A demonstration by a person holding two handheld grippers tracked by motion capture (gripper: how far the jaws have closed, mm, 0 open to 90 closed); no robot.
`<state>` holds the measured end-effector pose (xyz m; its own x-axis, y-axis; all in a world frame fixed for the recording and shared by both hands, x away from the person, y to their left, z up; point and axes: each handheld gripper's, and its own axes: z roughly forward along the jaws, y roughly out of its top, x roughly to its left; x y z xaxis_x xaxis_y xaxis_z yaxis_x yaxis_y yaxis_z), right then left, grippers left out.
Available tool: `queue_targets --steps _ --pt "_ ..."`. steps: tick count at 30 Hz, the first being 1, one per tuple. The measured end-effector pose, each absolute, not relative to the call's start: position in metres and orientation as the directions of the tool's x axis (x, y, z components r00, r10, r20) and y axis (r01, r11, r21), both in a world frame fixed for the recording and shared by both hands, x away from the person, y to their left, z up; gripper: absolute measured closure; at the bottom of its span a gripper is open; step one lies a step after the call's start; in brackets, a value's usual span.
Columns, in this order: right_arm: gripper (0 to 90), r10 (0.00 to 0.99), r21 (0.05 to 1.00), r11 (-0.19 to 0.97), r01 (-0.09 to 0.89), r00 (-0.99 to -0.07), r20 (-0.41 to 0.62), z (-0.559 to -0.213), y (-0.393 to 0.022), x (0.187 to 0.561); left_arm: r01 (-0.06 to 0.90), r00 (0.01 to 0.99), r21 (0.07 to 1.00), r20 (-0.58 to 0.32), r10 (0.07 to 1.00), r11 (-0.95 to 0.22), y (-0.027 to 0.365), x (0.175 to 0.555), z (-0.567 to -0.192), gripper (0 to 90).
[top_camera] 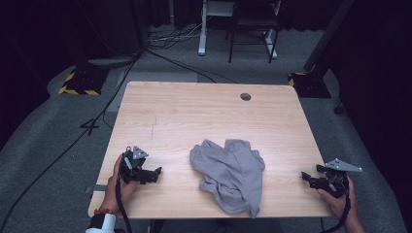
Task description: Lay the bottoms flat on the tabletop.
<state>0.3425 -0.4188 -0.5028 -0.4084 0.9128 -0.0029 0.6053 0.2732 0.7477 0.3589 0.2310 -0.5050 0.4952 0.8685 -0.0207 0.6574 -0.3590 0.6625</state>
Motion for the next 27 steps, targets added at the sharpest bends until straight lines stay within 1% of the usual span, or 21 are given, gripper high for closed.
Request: queue_targets --steps 5,7,8,9,10,11,12,13,14,15,16,18,19,20,22,23,24,25,27 --pt "23.6 0.912 0.746 0.276 0.606 -0.411 -0.004 -0.503 -0.418 0.344 0.669 0.467 0.663 -0.022 0.884 -0.337 0.226 0.354 -0.505 0.0" --pt "23.8 0.909 0.744 0.281 0.606 -0.417 -0.003 -0.502 -0.417 0.344 0.665 0.485 0.658 -0.021 0.874 -0.353 0.226 0.353 -0.504 0.4" --pt "26.2 0.900 0.738 0.301 0.604 -0.435 -0.012 -0.501 -0.415 0.346 0.663 0.493 0.656 -0.020 0.870 -0.361 0.222 0.350 -0.504 0.8" --pt "27.7 0.896 0.736 0.310 0.601 -0.443 -0.016 -0.500 -0.413 0.347 0.662 0.494 0.657 -0.022 0.869 -0.360 0.220 0.349 -0.502 3.8" --pt "27.7 0.886 0.736 0.326 0.594 -0.463 -0.018 -0.498 -0.409 0.348 0.658 0.496 0.663 -0.027 0.868 -0.356 0.218 0.348 -0.501 9.2" --pt "27.7 0.877 0.735 0.339 0.588 -0.479 -0.021 -0.495 -0.403 0.350 0.660 0.498 0.666 -0.041 0.866 -0.348 0.215 0.348 -0.499 16.8" --pt "27.9 0.866 0.736 0.354 0.577 -0.500 -0.024 -0.490 -0.397 0.351 0.661 0.513 0.662 -0.056 0.856 -0.353 0.212 0.349 -0.497 19.6" --pt "27.9 0.866 0.736 0.354 0.577 -0.500 -0.024 -0.490 -0.397 0.351 0.661 0.513 0.662 -0.056 0.856 -0.353 0.212 0.349 -0.497 16.4" --pt "28.2 0.837 0.743 0.391 0.544 -0.546 -0.040 -0.476 -0.381 0.355 0.638 0.563 0.671 -0.071 0.823 -0.379 0.200 0.348 -0.495 16.1" --pt "28.3 0.820 0.745 0.413 0.524 -0.570 -0.053 -0.469 -0.372 0.358 0.614 0.591 0.678 -0.056 0.805 -0.404 0.191 0.347 -0.494 17.3" --pt "28.5 0.804 0.746 0.431 0.507 -0.591 -0.062 -0.462 -0.362 0.362 0.589 0.620 0.683 -0.039 0.784 -0.432 0.182 0.347 -0.491 16.6" --pt "29.3 0.769 0.764 0.445 0.468 -0.637 -0.058 -0.447 -0.339 0.369 0.549 0.672 0.703 -0.050 0.739 -0.452 0.164 0.346 -0.488 16.8" --pt "29.6 0.749 0.772 0.451 0.447 -0.660 -0.056 -0.441 -0.326 0.372 0.549 0.672 0.703 -0.050 0.739 -0.452 0.164 0.346 -0.488 16.3" --pt "29.6 0.730 0.776 0.462 0.430 -0.681 -0.057 -0.437 -0.312 0.376 0.520 0.702 0.713 -0.044 0.710 -0.470 0.143 0.347 -0.484 16.5" --pt "29.6 0.686 0.779 0.486 0.397 -0.726 -0.058 -0.434 -0.285 0.381 0.502 0.724 0.716 -0.042 0.689 -0.484 0.123 0.347 -0.483 19.0" --pt "29.6 0.686 0.779 0.486 0.397 -0.726 -0.058 -0.434 -0.285 0.381 0.502 0.724 0.716 -0.042 0.689 -0.484 0.123 0.347 -0.483 19.7" --pt "29.6 0.663 0.772 0.500 0.391 -0.747 -0.051 -0.437 -0.262 0.386 0.477 0.755 0.718 -0.040 0.655 -0.506 0.103 0.347 -0.483 20.5" --pt "29.5 0.649 0.763 0.518 0.386 -0.759 -0.057 -0.441 -0.253 0.389 0.477 0.755 0.718 -0.040 0.655 -0.506 0.103 0.347 -0.483 21.3" --pt "29.3 0.640 0.749 0.539 0.386 -0.765 -0.066 -0.445 -0.245 0.391 0.451 0.780 0.716 -0.026 0.625 -0.533 0.083 0.345 -0.484 22.2"
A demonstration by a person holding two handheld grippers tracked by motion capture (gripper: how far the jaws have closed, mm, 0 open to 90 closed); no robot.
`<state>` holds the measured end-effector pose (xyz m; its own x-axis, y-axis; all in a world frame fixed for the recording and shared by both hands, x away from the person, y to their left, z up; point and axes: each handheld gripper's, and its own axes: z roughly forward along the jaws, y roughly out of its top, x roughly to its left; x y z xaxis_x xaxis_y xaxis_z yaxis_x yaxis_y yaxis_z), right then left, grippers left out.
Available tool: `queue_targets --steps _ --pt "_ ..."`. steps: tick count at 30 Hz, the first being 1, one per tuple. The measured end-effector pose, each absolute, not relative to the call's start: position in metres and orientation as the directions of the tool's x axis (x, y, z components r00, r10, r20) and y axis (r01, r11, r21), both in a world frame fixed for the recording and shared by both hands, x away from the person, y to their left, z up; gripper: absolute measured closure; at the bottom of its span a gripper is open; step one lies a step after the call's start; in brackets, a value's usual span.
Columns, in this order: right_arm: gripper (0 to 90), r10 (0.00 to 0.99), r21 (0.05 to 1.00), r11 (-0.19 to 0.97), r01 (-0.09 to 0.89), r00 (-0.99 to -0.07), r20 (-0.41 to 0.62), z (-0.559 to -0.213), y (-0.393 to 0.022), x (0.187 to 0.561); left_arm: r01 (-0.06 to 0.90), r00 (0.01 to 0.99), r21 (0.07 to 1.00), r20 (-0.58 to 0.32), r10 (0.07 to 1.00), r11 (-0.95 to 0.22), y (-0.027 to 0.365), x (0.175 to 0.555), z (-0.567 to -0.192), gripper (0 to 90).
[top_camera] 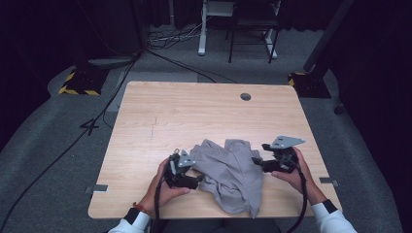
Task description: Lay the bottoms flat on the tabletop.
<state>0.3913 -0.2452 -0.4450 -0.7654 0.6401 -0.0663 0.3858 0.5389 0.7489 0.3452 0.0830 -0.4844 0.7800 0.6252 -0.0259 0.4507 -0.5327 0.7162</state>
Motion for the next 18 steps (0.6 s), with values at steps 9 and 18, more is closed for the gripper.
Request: queue_targets --steps 9,18 --pt "61.3 0.599 0.667 0.629 0.399 -0.796 -0.089 -0.475 -0.220 0.399 0.422 0.815 0.696 -0.011 0.580 -0.581 0.044 0.349 -0.497 27.4" --pt "85.6 0.608 0.713 0.619 0.329 -0.775 -0.171 -0.460 -0.228 0.394 0.393 0.826 0.711 0.006 0.564 -0.583 0.055 0.352 -0.494 73.3"
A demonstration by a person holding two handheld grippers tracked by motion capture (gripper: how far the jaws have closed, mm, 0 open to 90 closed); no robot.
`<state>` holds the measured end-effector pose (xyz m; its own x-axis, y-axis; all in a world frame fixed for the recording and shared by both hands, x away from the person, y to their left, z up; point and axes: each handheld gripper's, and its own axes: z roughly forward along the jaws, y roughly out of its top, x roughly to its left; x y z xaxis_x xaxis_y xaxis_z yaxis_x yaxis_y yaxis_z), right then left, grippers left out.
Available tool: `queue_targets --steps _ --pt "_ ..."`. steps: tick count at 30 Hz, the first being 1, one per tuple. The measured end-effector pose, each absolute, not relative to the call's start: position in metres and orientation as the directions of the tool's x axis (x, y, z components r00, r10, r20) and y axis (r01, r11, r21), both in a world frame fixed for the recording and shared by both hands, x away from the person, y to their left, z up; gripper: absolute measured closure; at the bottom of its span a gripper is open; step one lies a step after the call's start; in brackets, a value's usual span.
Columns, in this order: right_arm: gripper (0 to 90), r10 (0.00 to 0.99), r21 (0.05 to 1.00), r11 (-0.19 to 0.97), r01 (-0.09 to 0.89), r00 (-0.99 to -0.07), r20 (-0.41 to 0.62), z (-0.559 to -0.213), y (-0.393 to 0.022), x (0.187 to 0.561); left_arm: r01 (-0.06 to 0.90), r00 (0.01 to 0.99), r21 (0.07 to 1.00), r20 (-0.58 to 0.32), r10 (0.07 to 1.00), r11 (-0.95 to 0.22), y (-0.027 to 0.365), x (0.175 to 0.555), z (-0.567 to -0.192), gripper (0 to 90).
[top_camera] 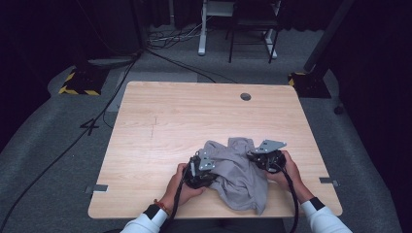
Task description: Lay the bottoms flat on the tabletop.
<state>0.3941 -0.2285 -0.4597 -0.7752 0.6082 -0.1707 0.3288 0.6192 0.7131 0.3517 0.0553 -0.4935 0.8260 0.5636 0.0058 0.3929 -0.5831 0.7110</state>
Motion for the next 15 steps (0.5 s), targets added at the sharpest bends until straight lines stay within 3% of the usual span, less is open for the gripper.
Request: queue_targets --steps 3,12,13,15 --pt "85.6 0.647 0.772 0.555 0.310 -0.745 -0.166 -0.442 -0.238 0.393 0.397 0.822 0.703 0.013 0.570 -0.590 0.062 0.353 -0.492 79.1" --pt "85.8 0.701 0.854 0.466 0.233 -0.686 -0.195 -0.405 -0.249 0.398 0.408 0.795 0.758 -0.019 0.607 -0.510 0.100 0.350 -0.464 81.7" --pt "85.8 0.703 0.858 0.458 0.233 -0.686 -0.188 -0.405 -0.247 0.401 0.413 0.789 0.761 -0.024 0.614 -0.501 0.104 0.351 -0.463 79.5" --pt "85.9 0.718 0.852 0.473 0.225 -0.659 -0.225 -0.405 -0.242 0.407 0.426 0.752 0.774 -0.014 0.659 -0.469 0.111 0.353 -0.462 63.5"
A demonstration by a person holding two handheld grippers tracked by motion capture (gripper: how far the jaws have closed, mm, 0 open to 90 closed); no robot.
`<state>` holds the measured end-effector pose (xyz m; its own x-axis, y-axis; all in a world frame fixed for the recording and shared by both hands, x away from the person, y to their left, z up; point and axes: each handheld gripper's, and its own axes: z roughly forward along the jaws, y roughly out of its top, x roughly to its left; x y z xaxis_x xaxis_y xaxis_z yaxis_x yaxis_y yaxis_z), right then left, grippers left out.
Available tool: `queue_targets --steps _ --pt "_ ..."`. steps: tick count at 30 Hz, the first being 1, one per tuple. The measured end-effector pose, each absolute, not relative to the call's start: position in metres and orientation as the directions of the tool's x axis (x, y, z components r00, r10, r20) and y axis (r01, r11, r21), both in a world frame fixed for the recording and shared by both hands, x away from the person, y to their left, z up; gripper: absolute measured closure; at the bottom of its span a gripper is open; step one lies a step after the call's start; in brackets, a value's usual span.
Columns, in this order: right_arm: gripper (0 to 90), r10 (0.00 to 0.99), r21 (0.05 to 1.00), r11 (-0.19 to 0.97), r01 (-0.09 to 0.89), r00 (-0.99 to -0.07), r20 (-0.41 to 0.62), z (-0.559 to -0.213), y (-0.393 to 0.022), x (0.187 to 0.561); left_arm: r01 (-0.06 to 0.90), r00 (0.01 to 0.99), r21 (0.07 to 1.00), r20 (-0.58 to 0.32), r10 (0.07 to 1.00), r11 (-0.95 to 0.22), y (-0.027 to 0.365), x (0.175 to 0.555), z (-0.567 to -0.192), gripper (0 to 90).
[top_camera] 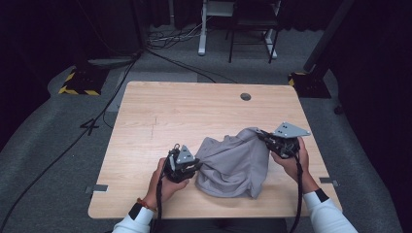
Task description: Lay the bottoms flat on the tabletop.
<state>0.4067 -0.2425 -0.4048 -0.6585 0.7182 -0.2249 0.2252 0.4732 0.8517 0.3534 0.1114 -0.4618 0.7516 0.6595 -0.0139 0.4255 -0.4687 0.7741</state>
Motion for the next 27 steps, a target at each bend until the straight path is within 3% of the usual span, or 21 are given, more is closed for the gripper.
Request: queue_targets --steps 4,5,9,10,11,12,13,14,16,18,23,27 --pt "85.7 0.738 0.839 0.488 0.240 -0.626 -0.250 -0.408 -0.242 0.418 0.429 0.735 0.781 -0.009 0.677 -0.455 0.117 0.359 -0.465 56.4" --pt "85.5 0.764 0.828 0.488 0.277 -0.594 -0.252 -0.414 -0.246 0.426 0.444 0.720 0.755 0.021 0.694 -0.483 0.114 0.363 -0.471 51.3" --pt "82.7 0.783 0.788 0.512 0.343 -0.564 -0.263 -0.430 -0.256 0.437 0.465 0.719 0.732 0.015 0.694 -0.498 0.106 0.367 -0.479 44.9" --pt "70.8 0.791 0.742 0.533 0.406 -0.550 -0.268 -0.444 -0.263 0.445 0.474 0.721 0.727 0.003 0.692 -0.497 0.101 0.371 -0.481 43.6" --pt "70.8 0.791 0.742 0.533 0.406 -0.550 -0.268 -0.444 -0.263 0.445 0.474 0.721 0.727 0.003 0.692 -0.497 0.101 0.371 -0.481 42.7" --pt "59.3 0.798 0.703 0.535 0.469 -0.553 -0.239 -0.454 -0.267 0.451 0.479 0.716 0.725 0.003 0.698 -0.495 0.097 0.376 -0.482 41.8" --pt "53.8 0.799 0.694 0.534 0.484 -0.556 -0.227 -0.456 -0.268 0.452 0.477 0.713 0.729 0.006 0.701 -0.491 0.094 0.379 -0.483 40.7" --pt "53.8 0.799 0.694 0.534 0.484 -0.556 -0.227 -0.456 -0.268 0.452 0.477 0.713 0.729 0.006 0.701 -0.491 0.094 0.379 -0.483 40.3" --pt "43.9 0.794 0.719 0.508 0.474 -0.582 -0.178 -0.454 -0.271 0.450 0.489 0.712 0.725 -0.012 0.702 -0.484 0.087 0.392 -0.486 39.5" --pt "39.2 0.766 0.750 0.487 0.448 -0.632 -0.120 -0.450 -0.268 0.446 0.502 0.711 0.721 -0.029 0.703 -0.478 0.082 0.401 -0.490 37.3" --pt "28.5 0.698 0.721 0.545 0.427 -0.708 -0.108 -0.456 -0.247 0.444 0.531 0.710 0.705 -0.066 0.702 -0.471 0.073 0.412 -0.499 35.6" --pt "28.3 0.690 0.688 0.566 0.454 -0.717 -0.095 -0.465 -0.241 0.449 0.496 0.723 0.707 -0.015 0.690 -0.504 0.064 0.412 -0.499 47.4"
